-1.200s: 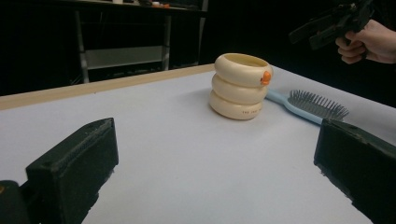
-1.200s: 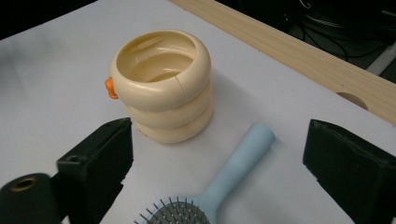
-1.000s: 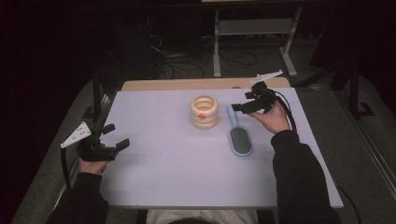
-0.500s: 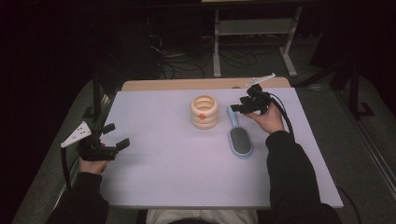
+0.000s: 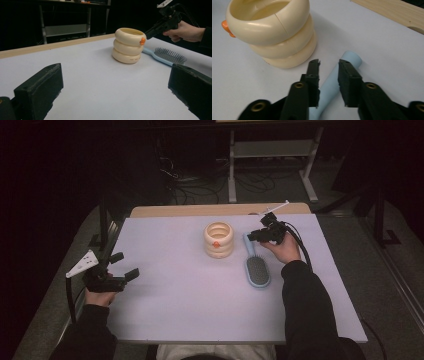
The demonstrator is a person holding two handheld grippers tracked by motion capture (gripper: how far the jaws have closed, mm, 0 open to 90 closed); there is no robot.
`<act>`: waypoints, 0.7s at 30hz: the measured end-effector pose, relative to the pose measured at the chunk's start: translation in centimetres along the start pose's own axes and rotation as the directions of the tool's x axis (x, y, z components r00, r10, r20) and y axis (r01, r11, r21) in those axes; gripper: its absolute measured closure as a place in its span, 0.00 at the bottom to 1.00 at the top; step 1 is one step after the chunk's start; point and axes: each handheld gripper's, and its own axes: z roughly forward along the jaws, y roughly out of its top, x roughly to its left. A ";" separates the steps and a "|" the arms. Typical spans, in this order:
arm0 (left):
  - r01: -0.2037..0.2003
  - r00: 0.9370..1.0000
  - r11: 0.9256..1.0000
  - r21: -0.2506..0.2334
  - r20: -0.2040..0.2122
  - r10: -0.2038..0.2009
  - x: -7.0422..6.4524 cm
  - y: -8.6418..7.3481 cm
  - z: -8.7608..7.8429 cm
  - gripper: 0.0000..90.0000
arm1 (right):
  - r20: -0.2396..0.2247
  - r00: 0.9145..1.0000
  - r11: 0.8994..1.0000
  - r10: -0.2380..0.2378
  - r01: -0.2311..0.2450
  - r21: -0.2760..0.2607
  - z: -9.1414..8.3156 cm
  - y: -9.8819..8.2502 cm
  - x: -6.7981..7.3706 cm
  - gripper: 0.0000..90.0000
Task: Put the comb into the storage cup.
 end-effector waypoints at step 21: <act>-0.002 1.000 1.000 0.005 0.004 0.002 0.0 0.0 0.0 0.00 | -0.009 0.998 0.995 0.062 -0.061 0.074 3.4 -0.5 0.3 0.99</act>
